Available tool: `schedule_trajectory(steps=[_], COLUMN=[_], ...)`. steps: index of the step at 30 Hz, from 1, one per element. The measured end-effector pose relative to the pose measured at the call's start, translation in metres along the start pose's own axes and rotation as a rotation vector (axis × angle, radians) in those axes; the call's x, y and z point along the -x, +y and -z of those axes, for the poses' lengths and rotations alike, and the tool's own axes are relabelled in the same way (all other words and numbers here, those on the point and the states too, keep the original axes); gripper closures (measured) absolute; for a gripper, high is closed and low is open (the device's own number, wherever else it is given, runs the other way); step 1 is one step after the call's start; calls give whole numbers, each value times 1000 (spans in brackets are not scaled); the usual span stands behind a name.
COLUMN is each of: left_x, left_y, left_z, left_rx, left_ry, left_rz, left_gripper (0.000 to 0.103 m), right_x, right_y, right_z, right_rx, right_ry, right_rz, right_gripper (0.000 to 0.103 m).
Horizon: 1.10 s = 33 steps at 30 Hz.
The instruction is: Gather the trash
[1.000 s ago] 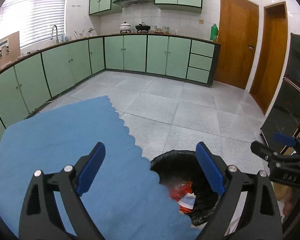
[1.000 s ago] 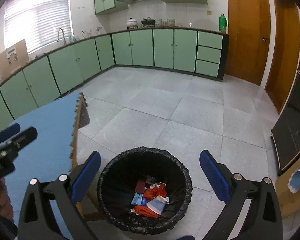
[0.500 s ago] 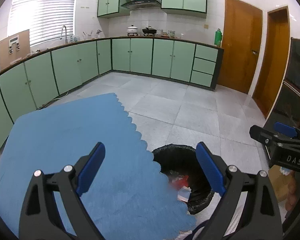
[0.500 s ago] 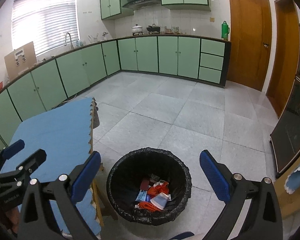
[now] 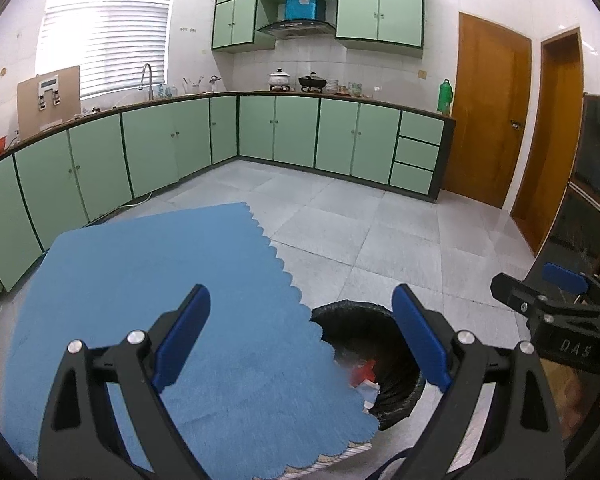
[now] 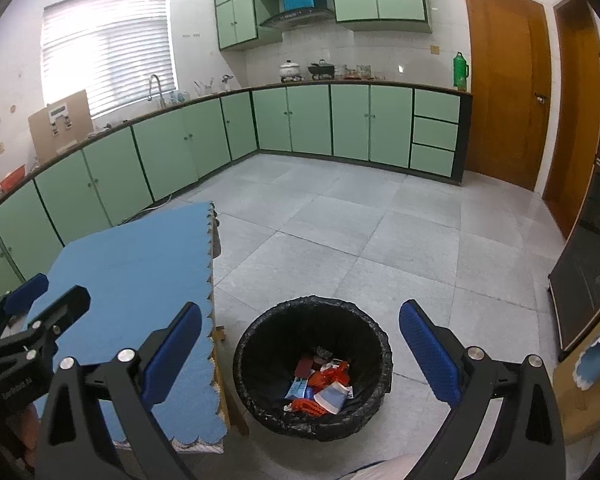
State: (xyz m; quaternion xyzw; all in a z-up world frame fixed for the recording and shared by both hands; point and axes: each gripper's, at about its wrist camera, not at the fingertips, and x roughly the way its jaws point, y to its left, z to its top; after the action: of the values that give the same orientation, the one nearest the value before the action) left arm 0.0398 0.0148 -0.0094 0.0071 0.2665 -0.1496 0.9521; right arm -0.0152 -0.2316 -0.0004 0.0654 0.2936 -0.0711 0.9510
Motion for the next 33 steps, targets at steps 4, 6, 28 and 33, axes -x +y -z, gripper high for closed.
schedule_trajectory(steps=[4,6,28,33], left_x=[4,6,13,13], left_y=[-1,-1,4,3], left_z=[1,1,-4,-3], left_rx=[-9,-8,-2,-1], left_ry=[-6,-8,-25,-27], left_rz=[-4,-8,-25,-26], left_gripper=[14,14,13,13], right_x=[5,6,10,10], right_y=[1,0,1,5], right_z=[1,2,1,2], right_rx=[3,1,12,14], right_ry=[-10,-14,-46,-47], right_rz=[-5,-5,-23,-27], right_gripper=[6,6,6,6])
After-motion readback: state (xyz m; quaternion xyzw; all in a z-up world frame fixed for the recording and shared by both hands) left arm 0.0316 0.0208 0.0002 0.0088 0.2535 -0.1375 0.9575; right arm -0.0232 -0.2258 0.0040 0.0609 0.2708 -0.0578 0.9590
